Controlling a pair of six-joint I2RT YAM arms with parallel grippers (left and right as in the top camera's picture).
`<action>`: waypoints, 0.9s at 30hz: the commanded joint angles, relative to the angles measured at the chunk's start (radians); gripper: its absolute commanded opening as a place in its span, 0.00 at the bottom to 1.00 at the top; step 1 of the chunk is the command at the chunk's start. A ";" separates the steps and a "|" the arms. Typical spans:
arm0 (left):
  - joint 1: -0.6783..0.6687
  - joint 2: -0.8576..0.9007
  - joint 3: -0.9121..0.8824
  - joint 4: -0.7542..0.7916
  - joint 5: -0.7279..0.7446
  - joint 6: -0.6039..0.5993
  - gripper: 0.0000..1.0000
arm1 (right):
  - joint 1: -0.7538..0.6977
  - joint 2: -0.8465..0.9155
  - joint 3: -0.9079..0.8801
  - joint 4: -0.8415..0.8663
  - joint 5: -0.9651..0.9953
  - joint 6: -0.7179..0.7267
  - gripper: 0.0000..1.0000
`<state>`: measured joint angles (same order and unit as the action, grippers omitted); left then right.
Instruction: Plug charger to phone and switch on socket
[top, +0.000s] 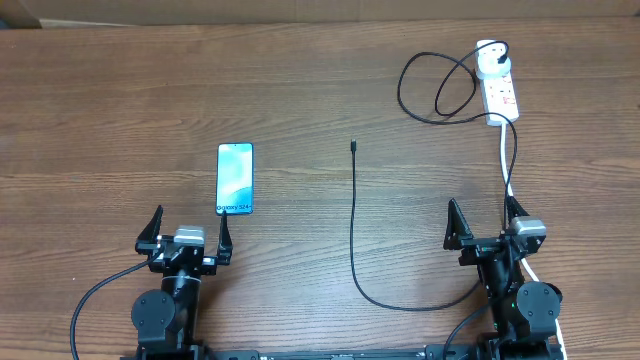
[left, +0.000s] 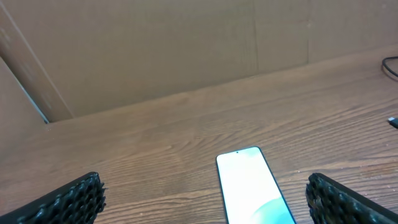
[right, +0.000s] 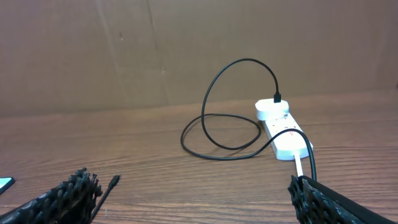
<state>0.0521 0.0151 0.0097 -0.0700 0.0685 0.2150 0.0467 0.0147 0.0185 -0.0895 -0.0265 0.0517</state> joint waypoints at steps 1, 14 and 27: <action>-0.006 -0.010 0.014 0.004 0.010 -0.022 0.99 | 0.005 -0.011 -0.010 0.006 -0.002 -0.001 1.00; -0.006 -0.008 0.124 -0.050 0.010 -0.039 1.00 | 0.005 -0.011 -0.010 0.006 -0.002 -0.001 1.00; -0.006 0.133 0.216 -0.082 0.064 -0.128 1.00 | 0.005 -0.011 -0.010 0.006 -0.001 -0.001 1.00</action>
<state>0.0521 0.1093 0.1780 -0.1616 0.1020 0.1287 0.0467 0.0147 0.0185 -0.0895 -0.0265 0.0517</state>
